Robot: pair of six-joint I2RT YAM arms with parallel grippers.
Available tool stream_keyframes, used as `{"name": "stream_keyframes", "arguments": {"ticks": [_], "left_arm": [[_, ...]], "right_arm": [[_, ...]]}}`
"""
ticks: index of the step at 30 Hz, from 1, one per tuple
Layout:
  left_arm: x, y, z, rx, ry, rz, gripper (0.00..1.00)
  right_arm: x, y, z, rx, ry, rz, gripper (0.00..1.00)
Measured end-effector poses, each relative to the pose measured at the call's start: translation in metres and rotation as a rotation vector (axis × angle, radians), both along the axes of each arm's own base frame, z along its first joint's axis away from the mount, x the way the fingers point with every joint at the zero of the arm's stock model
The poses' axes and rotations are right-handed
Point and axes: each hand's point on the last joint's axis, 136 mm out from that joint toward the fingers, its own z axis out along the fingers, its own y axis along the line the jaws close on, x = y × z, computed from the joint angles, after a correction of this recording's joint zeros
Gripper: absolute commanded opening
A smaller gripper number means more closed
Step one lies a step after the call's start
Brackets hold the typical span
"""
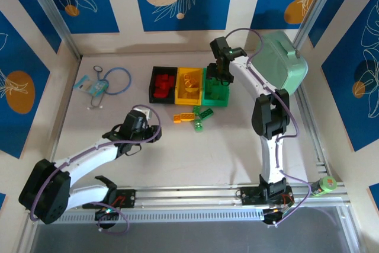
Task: Sort the legos into containers by color
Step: Place the lego in the container, then pick up the lego from the center of the table.
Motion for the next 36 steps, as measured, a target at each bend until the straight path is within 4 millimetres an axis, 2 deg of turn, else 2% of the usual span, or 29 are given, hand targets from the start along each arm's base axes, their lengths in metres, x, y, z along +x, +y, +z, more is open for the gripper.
{"name": "stream_keyframes", "arguments": {"ticks": [3,5,8,11,16,21,29,36], "left_arm": [[0.0,0.0,0.0,0.0,0.0,0.0,0.56],[0.0,-0.001,0.0,0.0,0.0,-0.003,0.56],[-0.001,-0.002,-0.001,-0.003,0.005,-0.01,0.57],[-0.002,-0.006,-0.007,-0.004,0.031,-0.025,0.59],[0.002,-0.017,-0.013,-0.016,0.073,-0.055,0.61],[0.014,-0.033,-0.011,-0.044,0.087,-0.082,0.62],[0.04,-0.064,-0.014,-0.081,0.125,-0.117,0.62],[0.061,-0.08,-0.019,-0.089,0.151,-0.115,0.6]], "right_arm": [[-0.004,0.008,0.004,-0.032,-0.015,0.025,0.88],[-0.014,0.019,-0.001,-0.039,-0.011,0.052,0.88],[-0.043,0.028,-0.013,-0.049,0.015,0.091,0.88],[-0.071,0.029,-0.019,-0.047,0.029,0.112,0.88],[-0.102,0.01,-0.014,-0.018,0.0,0.075,0.88],[-0.128,-0.007,-0.012,0.016,-0.032,0.036,0.88],[-0.166,-0.032,-0.032,0.052,-0.015,-0.032,0.88],[-0.18,-0.044,-0.041,0.077,-0.01,-0.071,0.88]]}}
